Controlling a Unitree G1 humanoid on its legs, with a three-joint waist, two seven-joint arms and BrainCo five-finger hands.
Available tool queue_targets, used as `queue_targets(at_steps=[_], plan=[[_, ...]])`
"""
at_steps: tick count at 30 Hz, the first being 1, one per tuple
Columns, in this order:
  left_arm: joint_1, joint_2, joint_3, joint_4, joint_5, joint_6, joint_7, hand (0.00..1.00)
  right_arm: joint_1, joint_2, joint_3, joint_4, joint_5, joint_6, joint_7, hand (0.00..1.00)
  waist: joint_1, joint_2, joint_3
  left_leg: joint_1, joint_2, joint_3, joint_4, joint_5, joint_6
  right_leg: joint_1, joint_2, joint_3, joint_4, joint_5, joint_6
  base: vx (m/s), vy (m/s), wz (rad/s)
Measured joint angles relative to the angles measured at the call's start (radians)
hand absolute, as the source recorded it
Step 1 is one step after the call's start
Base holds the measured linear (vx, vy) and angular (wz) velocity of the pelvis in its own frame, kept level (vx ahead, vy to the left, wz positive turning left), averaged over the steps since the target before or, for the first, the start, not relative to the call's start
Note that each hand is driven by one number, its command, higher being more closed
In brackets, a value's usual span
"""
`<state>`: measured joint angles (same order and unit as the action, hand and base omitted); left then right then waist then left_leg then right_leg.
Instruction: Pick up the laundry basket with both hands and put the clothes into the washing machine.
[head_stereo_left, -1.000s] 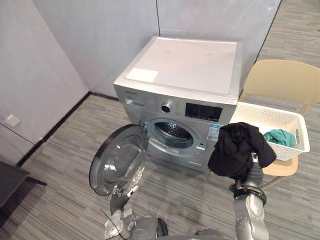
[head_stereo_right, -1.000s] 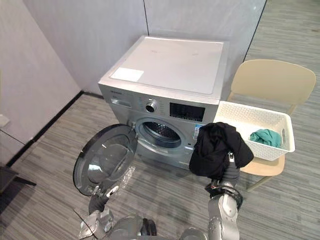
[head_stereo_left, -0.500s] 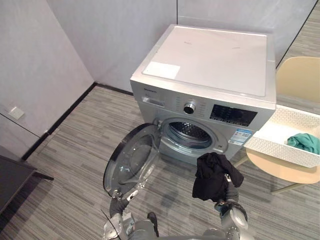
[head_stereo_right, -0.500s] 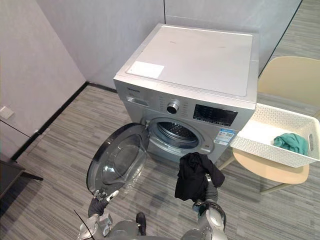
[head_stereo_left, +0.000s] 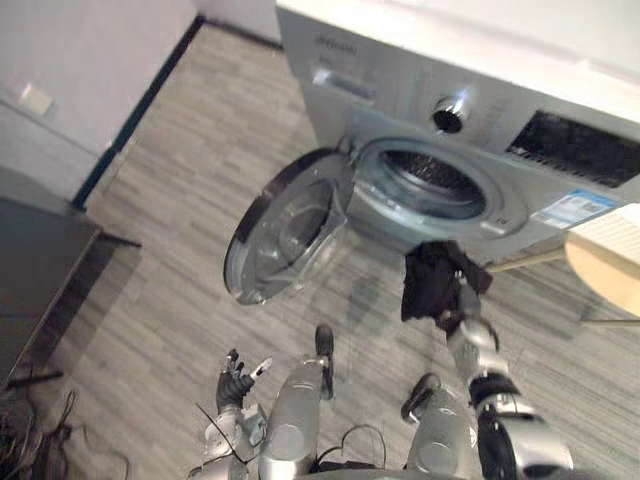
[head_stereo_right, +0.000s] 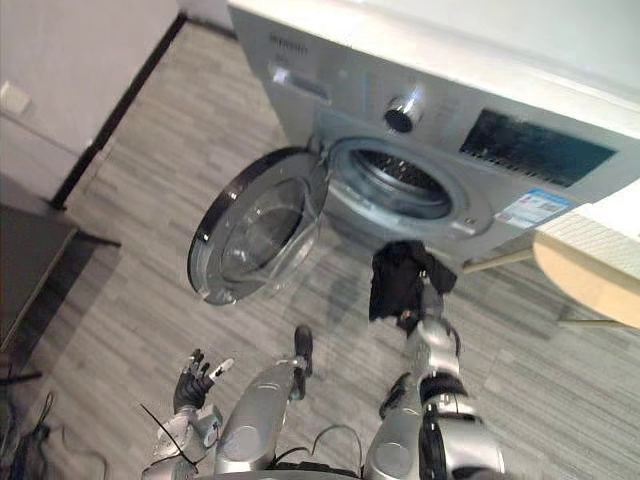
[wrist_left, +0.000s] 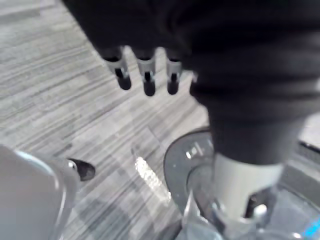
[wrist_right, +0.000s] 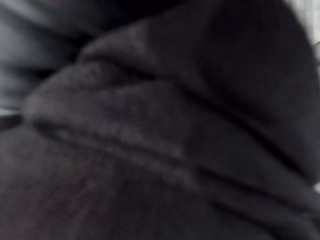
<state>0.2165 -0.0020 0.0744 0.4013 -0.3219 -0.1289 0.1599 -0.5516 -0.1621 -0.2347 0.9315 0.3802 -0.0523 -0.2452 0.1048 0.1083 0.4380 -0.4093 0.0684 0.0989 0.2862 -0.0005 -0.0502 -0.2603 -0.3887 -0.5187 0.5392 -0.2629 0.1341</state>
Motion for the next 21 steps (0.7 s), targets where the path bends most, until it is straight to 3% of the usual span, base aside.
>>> queue_targets(at_steps=[6, 12, 14, 16, 21], plan=[[-0.017, 0.002, -0.011, -0.015, -0.043, -0.013, 0.019, 0.00, -0.223, -0.101, -0.046, 0.155, 0.067, 0.002, -0.044, 1.00, 0.056, 0.013, 0.020, -0.121, -0.008, -0.047, 0.009, 0.022, 0.004, -0.080, -0.003, -0.043, 0.009, 0.001, -0.001, 0.01, -0.010, 0.23], [-0.044, 0.004, -0.067, -0.043, -0.080, -0.028, 0.020, 0.00, -0.481, -0.304, -0.064, 0.317, 0.178, 0.001, -0.066, 1.00, 0.109, 0.041, 0.046, -0.236, -0.001, -0.081, -0.007, 0.057, 0.004, -0.160, 0.017, -0.084, -0.025, 0.028, -0.020, 0.03, 0.002, 0.06], [-0.050, -0.002, -0.075, -0.076, -0.113, -0.035, 0.021, 0.00, -0.571, -0.382, -0.063, 0.344, 0.244, -0.011, -0.079, 1.00, 0.142, 0.062, 0.055, -0.280, 0.024, -0.080, -0.008, 0.062, 0.006, -0.186, 0.062, -0.083, -0.098, 0.075, -0.028, 0.04, 0.022, -0.34], [-0.051, -0.003, -0.083, -0.148, -0.184, -0.036, 0.023, 0.00, -0.623, -0.443, -0.061, 0.355, 0.327, -0.020, -0.083, 1.00, 0.151, 0.070, 0.058, -0.328, 0.030, -0.091, -0.016, 0.076, 0.007, -0.213, 0.085, -0.097, -0.144, 0.102, -0.027, 0.01, 0.012, -0.13], [-0.070, -0.031, -0.103, -0.356, -0.195, -0.075, 0.038, 0.00, -0.703, -0.638, -0.013, 0.331, 0.574, -0.078, -0.126, 1.00, 0.184, 0.079, 0.064, -0.456, 0.027, -0.129, -0.043, 0.111, 0.009, -0.302, 0.105, -0.153, -0.175, 0.120, -0.023, 0.02, 0.007, 0.10]])
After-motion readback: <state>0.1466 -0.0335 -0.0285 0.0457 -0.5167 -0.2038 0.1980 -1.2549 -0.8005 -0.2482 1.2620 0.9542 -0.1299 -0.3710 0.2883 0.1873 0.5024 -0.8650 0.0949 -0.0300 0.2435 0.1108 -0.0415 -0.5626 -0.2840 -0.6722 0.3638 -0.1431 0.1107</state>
